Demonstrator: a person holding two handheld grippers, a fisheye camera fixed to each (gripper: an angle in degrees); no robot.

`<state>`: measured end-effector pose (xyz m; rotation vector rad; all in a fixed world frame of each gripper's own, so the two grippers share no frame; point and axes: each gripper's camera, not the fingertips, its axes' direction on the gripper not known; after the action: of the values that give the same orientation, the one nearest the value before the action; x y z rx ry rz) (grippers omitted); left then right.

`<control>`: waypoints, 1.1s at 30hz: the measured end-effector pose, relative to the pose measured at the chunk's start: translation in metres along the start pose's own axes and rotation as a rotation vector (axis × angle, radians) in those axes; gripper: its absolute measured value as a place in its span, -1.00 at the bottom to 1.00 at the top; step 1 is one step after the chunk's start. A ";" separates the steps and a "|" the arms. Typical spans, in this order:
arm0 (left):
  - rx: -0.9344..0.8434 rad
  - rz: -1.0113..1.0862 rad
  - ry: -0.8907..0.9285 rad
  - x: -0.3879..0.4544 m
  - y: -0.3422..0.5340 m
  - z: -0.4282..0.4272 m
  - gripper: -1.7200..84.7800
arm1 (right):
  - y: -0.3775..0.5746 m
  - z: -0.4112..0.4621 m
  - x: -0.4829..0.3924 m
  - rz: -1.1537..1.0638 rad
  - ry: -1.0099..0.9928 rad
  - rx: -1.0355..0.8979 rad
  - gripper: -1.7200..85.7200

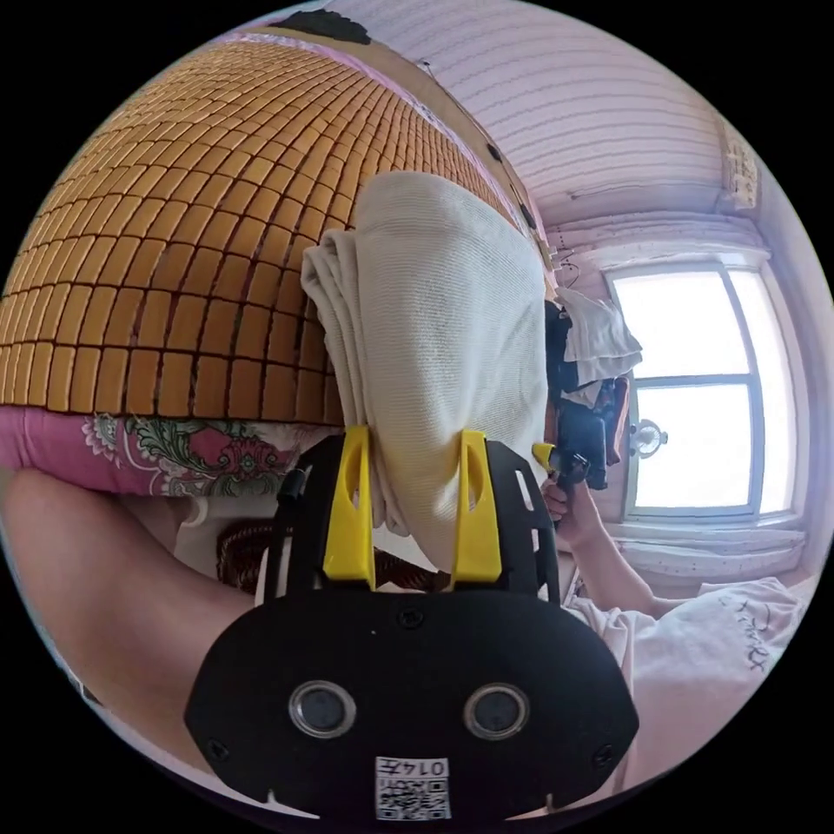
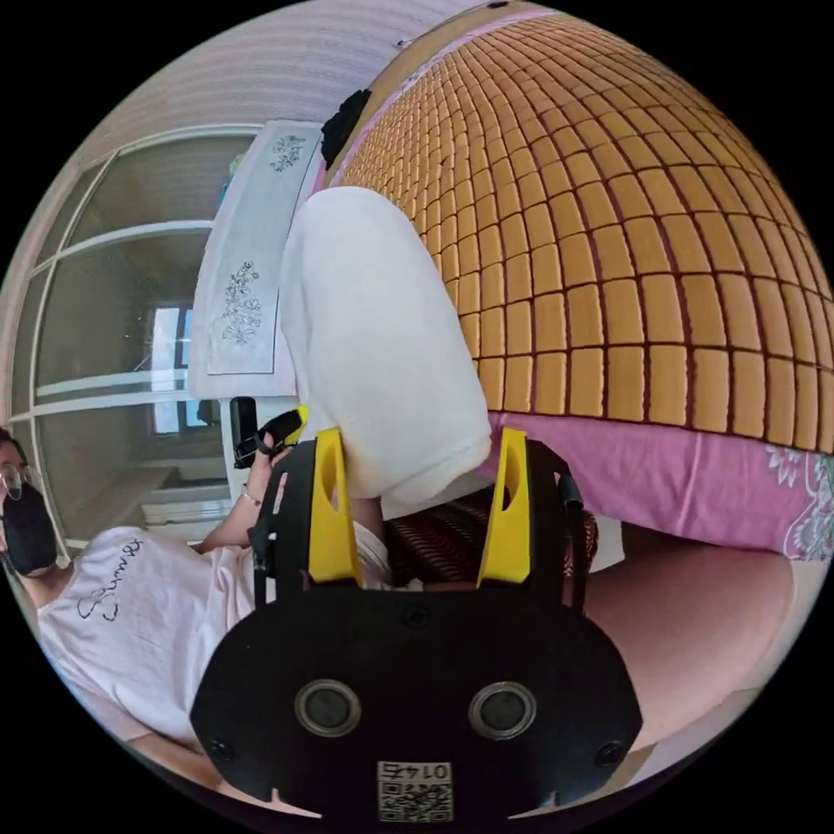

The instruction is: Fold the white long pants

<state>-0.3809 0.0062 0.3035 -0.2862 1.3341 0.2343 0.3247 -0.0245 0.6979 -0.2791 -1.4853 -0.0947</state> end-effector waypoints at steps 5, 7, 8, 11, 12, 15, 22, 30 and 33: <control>0.023 0.038 -0.044 0.005 0.008 -0.015 -0.73 | -0.035 0.028 -0.028 -0.089 0.118 -0.093 -0.57; 0.043 0.030 -0.037 -0.001 0.011 -0.026 -0.74 | -0.051 0.045 -0.037 -0.119 0.110 -0.150 -0.58; 0.055 0.030 -0.050 -0.004 0.013 -0.036 -0.74 | -0.063 0.061 -0.046 -0.145 0.119 -0.202 -0.59; 0.087 0.042 -0.119 -0.016 0.014 -0.068 -0.74 | -0.097 0.110 -0.075 -0.208 0.125 -0.301 -0.60; 0.111 0.056 -0.172 -0.021 0.014 -0.085 -0.74 | -0.112 0.133 -0.088 -0.236 0.106 -0.335 -0.61; 0.171 0.074 -0.340 -0.039 0.009 -0.135 -0.73 | -0.150 0.205 -0.137 -0.351 0.104 -0.449 -0.61; 0.306 -0.154 -0.714 -0.126 -0.005 -0.269 -0.67 | -0.234 0.400 -0.261 -0.403 0.116 -0.536 -0.60; 0.536 -0.225 -0.770 -0.134 0.048 -0.372 -0.67 | -0.250 0.468 -0.276 -0.431 0.109 -0.549 -0.65; 0.505 -0.262 -0.680 -0.137 0.080 -0.345 -0.65 | -0.248 0.467 -0.259 -0.434 0.151 -0.529 -0.78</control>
<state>-0.7545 -0.0351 0.3593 0.0539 0.6356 -0.2180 -0.2080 -0.1788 0.5006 -0.3593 -1.3303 -0.8468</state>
